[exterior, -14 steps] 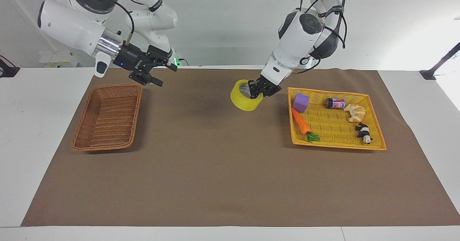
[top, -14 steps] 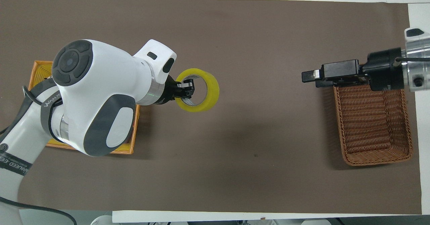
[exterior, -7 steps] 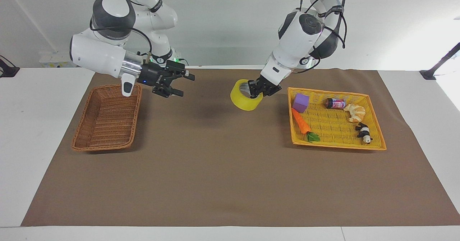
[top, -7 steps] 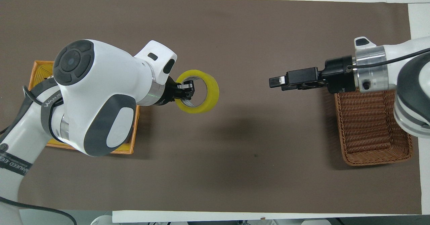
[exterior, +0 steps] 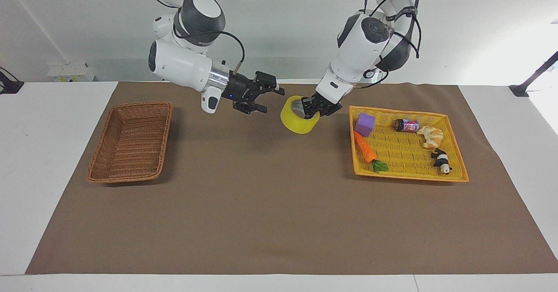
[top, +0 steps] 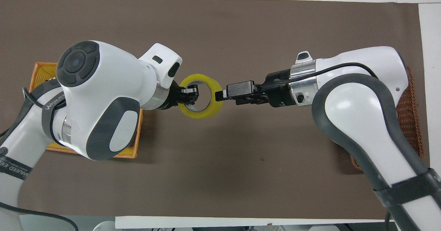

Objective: Move tape to another basket
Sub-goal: 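Grasp the tape rim with the right gripper beside the left gripper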

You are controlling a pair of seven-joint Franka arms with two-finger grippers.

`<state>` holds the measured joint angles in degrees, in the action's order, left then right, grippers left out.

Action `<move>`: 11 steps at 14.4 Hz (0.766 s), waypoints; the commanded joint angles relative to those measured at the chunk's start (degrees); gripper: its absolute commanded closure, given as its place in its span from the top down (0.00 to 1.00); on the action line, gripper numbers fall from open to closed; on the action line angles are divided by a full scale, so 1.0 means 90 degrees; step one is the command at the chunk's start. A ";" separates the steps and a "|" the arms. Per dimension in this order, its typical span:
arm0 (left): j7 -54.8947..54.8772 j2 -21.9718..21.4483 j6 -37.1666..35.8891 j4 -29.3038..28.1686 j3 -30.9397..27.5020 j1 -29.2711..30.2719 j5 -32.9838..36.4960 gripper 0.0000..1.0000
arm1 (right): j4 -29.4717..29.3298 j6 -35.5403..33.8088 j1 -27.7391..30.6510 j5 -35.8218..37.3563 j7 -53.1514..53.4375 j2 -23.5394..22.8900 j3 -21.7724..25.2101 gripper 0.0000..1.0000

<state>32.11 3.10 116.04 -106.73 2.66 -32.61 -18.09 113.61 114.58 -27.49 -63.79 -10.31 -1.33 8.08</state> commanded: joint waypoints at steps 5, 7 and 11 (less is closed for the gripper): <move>0.0035 -0.0012 -0.0198 0.0150 -0.0081 -0.0078 0.0096 0.00 | 0.0257 0.0169 0.0008 -0.1008 -0.0133 -0.0164 0.0030 1.00; 0.0035 -0.0012 -0.0208 0.0150 -0.0081 -0.0078 0.0106 0.01 | 0.0286 0.0150 -0.0041 -0.1008 -0.0201 -0.0155 0.0030 1.00; 0.0035 -0.0012 -0.0208 0.0150 -0.0081 -0.0078 0.0106 0.01 | 0.0364 0.0159 -0.0070 -0.1018 -0.0202 -0.0126 0.0030 1.00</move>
<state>32.11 3.10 115.84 -106.72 2.66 -32.61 -17.99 115.61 115.10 -27.98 -71.41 -10.62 -3.13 8.44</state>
